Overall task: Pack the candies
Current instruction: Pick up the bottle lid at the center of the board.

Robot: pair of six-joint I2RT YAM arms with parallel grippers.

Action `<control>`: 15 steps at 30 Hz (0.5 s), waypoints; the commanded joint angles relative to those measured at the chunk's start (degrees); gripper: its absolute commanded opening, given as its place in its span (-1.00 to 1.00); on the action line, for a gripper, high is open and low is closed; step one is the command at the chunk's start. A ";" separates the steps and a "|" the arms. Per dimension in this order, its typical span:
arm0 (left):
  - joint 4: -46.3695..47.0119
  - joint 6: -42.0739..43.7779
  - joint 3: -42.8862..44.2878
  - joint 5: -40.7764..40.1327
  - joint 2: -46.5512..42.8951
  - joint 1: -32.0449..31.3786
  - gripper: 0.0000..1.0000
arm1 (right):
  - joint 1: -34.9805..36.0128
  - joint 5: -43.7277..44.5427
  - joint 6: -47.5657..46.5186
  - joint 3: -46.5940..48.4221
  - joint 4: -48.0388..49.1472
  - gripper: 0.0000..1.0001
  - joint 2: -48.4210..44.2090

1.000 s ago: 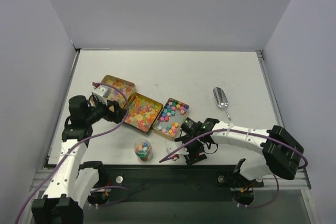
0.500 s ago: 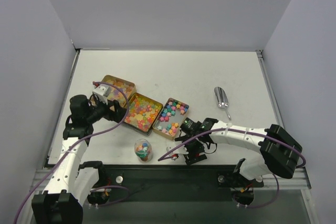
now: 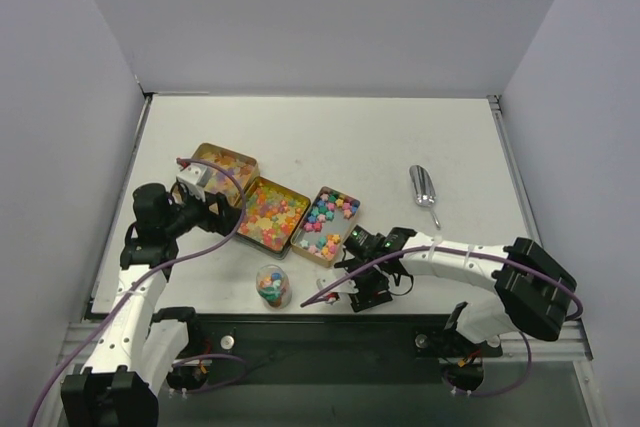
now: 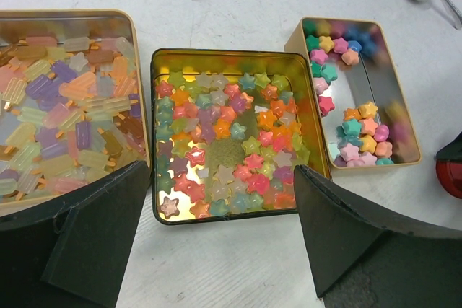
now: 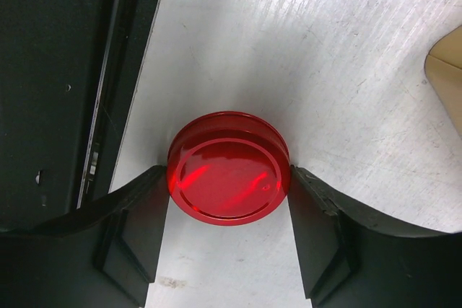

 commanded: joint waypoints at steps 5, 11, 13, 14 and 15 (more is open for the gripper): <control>4.20 0.40 -0.55 -0.17 -1.19 0.77 0.86 | 0.61 1.86 4.78 8.50 -5.13 0.08 -5.70; 13.51 -9.50 0.15 -2.80 5.22 3.13 0.87 | 1.40 -0.43 10.84 29.60 -13.57 0.09 1.11; 15.44 -13.65 0.94 -4.64 7.41 5.94 0.87 | 2.28 -1.04 12.42 39.10 -16.39 0.08 4.55; 15.80 -17.24 1.29 -5.96 8.03 7.08 0.86 | 2.89 -1.31 12.78 42.18 -17.79 0.08 8.13; 15.81 -18.32 1.56 -6.32 9.08 7.96 0.86 | 3.51 -1.66 12.70 47.95 -20.50 0.07 9.91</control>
